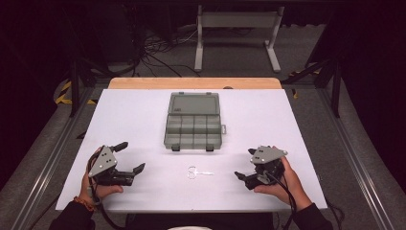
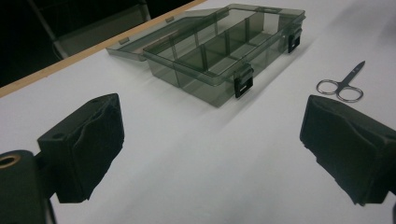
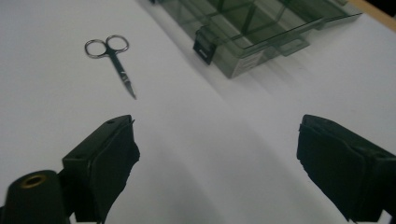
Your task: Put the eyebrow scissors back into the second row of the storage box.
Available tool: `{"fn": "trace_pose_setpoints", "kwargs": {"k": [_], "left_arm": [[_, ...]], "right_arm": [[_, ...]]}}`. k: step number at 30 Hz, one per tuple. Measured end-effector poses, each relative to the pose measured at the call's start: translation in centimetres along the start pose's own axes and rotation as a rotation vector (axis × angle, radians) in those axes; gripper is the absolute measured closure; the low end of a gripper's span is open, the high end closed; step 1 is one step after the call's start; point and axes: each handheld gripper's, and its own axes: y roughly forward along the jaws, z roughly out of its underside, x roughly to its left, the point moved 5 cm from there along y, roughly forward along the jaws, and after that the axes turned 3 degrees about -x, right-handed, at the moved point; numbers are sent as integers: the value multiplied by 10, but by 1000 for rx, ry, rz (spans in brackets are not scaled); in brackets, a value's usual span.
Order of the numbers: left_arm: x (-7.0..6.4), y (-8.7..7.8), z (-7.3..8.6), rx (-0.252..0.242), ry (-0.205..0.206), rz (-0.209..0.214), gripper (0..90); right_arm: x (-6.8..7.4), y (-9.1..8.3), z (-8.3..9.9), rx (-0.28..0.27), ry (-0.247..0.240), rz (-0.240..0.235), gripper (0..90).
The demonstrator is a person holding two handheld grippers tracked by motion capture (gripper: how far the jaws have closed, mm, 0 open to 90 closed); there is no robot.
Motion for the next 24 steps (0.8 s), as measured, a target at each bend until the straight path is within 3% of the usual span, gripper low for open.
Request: {"fn": "trace_pose_setpoints", "kwargs": {"k": [2, 6, 13, 20, 24], "left_arm": [[0, 0, 0, -1, -2, 2, 73], [0, -1, 0, -1, -5, 5, 72], [-3, -1, 0, -1, 1, 24, 78], [-3, -1, 0, -3, -1, 29, 81], [-2, -1, 1, 0, -4, 32, 82]], "right_arm": [[1, 3, -3, 14, -6, -13, 139], [11, 19, -15, 92, -56, -85, 151], [19, 36, -36, 167, -140, -113, 146], [25, 52, -43, 235, -177, -145, 156], [32, 68, -47, 298, -219, -178, 245]]}}
